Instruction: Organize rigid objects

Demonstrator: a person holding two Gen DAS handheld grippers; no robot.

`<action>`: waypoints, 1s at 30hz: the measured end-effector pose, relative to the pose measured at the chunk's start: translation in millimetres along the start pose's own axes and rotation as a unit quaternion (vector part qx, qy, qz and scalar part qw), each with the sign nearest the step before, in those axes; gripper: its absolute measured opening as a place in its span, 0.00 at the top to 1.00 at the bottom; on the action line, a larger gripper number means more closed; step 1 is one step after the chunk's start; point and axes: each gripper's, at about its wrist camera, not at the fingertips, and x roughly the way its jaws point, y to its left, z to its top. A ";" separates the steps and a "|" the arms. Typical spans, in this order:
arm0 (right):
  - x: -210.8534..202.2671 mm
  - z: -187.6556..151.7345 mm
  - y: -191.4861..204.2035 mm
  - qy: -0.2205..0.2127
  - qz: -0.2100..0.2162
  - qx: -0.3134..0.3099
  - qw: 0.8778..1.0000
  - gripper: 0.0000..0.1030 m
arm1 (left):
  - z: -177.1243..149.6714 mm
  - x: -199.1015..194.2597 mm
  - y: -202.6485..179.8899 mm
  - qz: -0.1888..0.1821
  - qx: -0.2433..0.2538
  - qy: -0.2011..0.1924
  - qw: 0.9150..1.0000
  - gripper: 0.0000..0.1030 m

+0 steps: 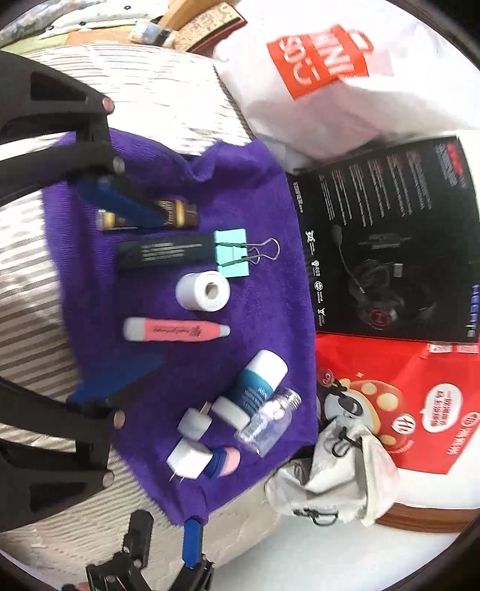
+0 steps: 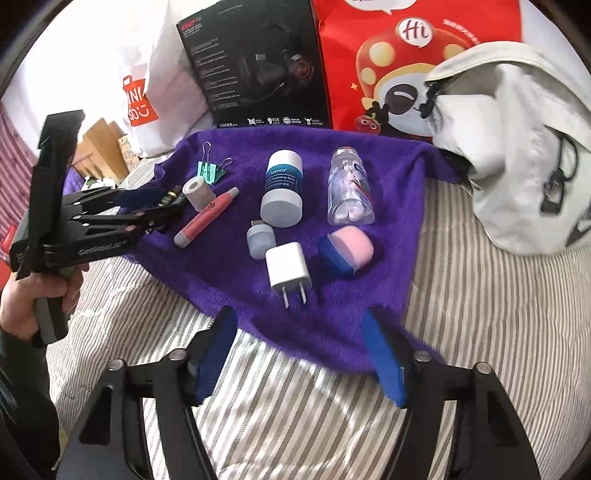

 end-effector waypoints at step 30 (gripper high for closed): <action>-79.5 -93.0 67.7 -0.065 -0.109 0.089 0.988 0.00 | -114.9 -123.5 -34.4 0.038 -0.093 -0.041 0.994 0.06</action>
